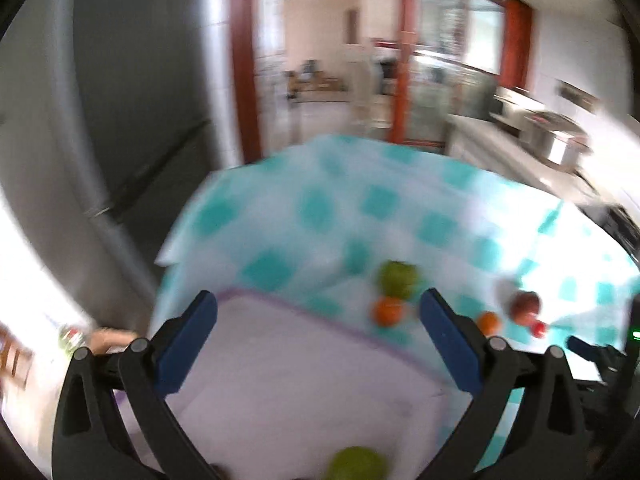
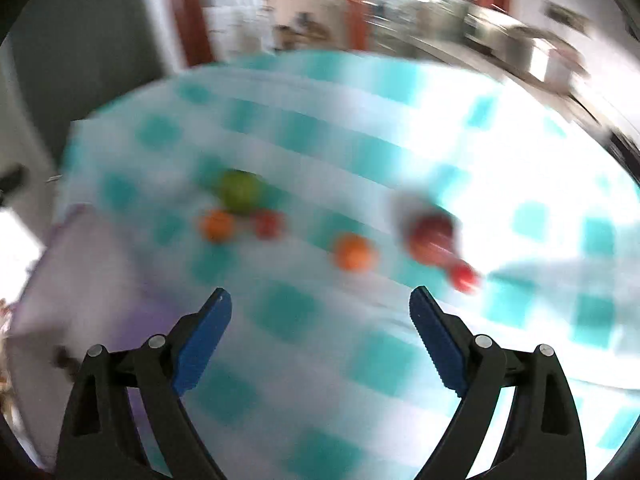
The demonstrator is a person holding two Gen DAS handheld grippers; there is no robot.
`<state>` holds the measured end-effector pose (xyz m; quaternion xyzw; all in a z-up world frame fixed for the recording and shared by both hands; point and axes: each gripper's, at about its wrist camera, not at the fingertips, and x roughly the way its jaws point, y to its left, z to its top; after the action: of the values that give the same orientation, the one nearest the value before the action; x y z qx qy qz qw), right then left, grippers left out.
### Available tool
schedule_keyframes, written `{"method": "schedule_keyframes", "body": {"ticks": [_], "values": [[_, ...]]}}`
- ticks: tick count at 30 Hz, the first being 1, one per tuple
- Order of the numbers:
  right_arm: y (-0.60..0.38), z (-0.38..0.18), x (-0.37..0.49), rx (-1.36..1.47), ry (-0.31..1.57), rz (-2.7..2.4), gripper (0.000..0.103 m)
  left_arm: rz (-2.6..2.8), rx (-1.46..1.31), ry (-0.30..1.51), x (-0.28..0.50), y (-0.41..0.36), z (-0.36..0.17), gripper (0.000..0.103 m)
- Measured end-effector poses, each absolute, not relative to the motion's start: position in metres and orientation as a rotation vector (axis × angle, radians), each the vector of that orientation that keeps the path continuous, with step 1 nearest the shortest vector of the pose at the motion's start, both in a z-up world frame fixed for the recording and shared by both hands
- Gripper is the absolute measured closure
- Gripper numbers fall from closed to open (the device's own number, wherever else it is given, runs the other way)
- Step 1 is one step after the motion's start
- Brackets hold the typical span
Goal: Organize fruits
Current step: 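Move both tools back over the remaining fruits, then grasp the red cherry tomato with the right tool while the left tool grasps the dark red apple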
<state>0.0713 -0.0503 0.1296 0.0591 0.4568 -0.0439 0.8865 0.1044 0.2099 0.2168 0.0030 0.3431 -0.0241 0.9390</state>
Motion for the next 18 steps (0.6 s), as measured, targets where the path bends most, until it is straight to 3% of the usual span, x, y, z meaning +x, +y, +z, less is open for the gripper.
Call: {"method": "schedule_keyframes", "body": {"ticks": [8, 12, 18], "values": [[-0.133, 0.058, 0.087, 0.136, 1.010, -0.225, 0.019, -0.352, 0.202, 0.710, 0.113, 0.103, 0.202, 0.001], [-0.140, 0.037, 0.114, 0.068, 1.036, -0.169, 0.028, -0.419, 0.250, 0.723, 0.113, 0.079, 0.189, 0.001], [-0.143, 0.021, 0.130, -0.007, 1.045, -0.107, 0.031, -0.458, 0.311, 0.760, 0.120, 0.069, 0.169, 0.001]]}}
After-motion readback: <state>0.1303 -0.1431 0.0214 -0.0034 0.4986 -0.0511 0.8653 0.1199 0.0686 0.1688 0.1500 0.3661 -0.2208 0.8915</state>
